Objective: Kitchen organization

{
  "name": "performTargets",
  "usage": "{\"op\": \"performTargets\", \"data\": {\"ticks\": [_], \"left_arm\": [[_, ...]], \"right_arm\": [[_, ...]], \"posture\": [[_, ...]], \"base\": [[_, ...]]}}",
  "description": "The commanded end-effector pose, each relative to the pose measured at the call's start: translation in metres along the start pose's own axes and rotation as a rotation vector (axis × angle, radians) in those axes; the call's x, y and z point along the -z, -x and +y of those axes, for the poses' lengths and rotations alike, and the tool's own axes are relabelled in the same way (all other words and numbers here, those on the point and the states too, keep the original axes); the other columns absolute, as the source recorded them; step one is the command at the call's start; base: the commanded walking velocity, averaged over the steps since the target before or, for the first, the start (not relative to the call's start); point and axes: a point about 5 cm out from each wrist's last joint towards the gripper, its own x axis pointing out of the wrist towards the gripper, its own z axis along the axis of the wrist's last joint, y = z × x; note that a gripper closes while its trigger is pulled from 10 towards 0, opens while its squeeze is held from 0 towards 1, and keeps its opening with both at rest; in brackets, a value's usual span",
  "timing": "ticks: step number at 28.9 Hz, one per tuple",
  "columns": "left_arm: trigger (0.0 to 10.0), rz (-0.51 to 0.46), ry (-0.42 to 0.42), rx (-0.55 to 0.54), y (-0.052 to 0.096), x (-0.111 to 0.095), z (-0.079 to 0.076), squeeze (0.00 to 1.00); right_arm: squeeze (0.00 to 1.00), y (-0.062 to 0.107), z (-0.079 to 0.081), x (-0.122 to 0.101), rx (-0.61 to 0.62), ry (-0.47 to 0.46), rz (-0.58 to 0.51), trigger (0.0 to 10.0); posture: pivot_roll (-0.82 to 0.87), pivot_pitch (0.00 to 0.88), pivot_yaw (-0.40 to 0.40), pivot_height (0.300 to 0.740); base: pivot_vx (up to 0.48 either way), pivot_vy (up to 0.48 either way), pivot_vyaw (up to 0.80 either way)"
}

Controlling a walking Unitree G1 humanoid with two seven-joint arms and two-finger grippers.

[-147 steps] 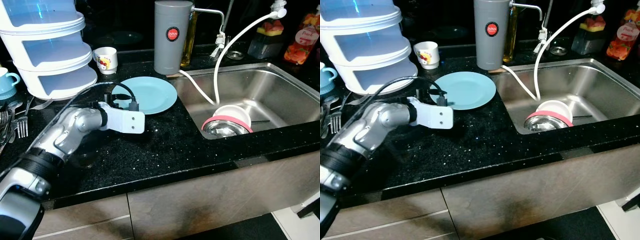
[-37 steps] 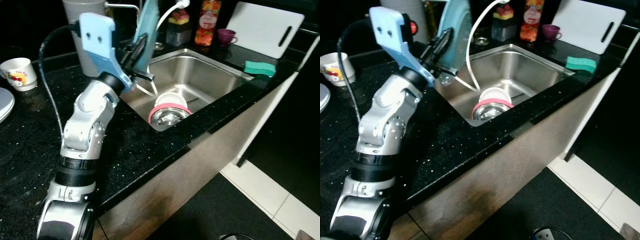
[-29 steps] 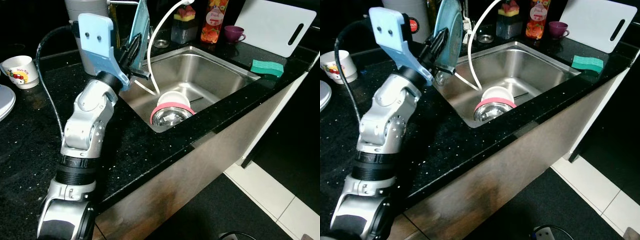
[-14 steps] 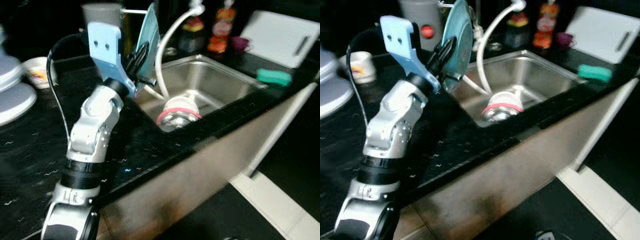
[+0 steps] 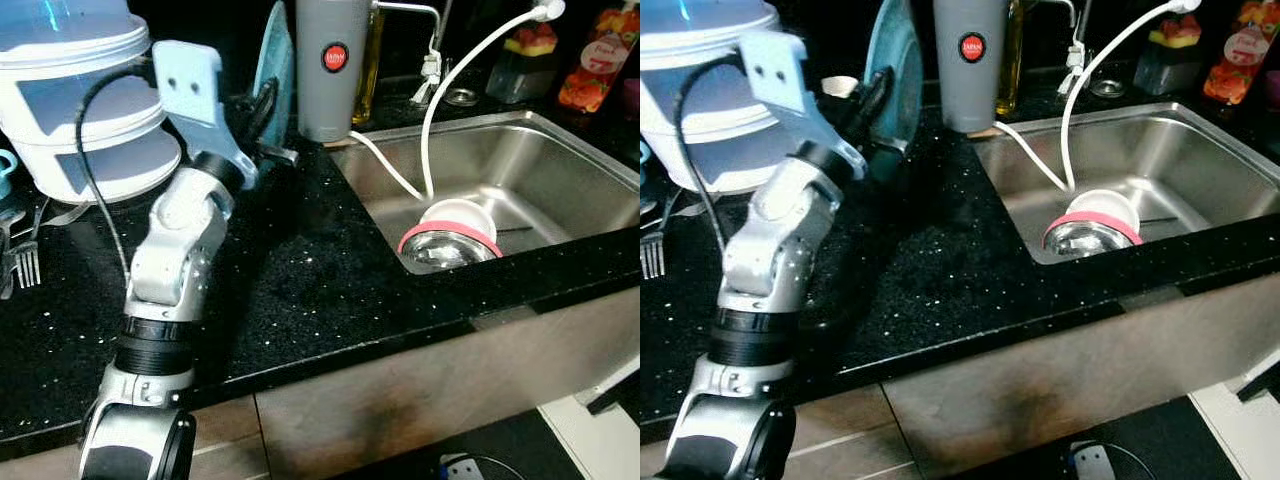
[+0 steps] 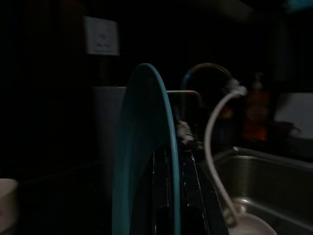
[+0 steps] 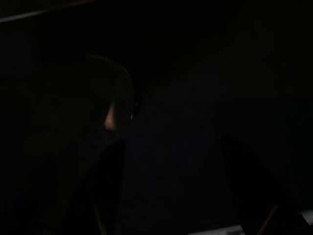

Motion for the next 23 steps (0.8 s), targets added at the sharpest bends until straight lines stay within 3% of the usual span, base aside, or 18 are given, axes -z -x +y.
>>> {"op": "performTargets", "data": {"ticks": [1,13,18,23], "left_arm": [[10.0,0.008,0.001,0.001,0.0011,0.0021,0.0003,0.0],[10.0,0.02,0.015,0.011,0.0018,0.005,-0.0026,0.0],[10.0,0.023,0.015,0.013,0.0016,0.0055,-0.0034,0.0],[10.0,0.022,0.024,0.013,0.002,0.006,-0.0044,0.0]], "right_arm": [[0.0,0.0002,0.0022,0.0048,-0.008,-0.019,0.012,10.0],[0.0,0.0004,0.0018,0.0051,-0.009,0.0,0.011,10.0],[0.0,0.0003,0.0012,0.004,-0.013,0.066,0.015,10.0],[0.0,0.0005,0.0002,0.0043,-0.001,0.038,0.006,10.0]], "posture": [[0.01,0.025,-0.005,0.74],[0.01,0.022,-0.005,0.74],[0.01,0.023,-0.01,0.74],[0.0,0.027,-0.012,0.74]], "base": [[0.0,0.0,0.0],[0.0,-0.416,0.0],[0.0,-0.433,0.79],[0.0,-0.434,0.79]]}}
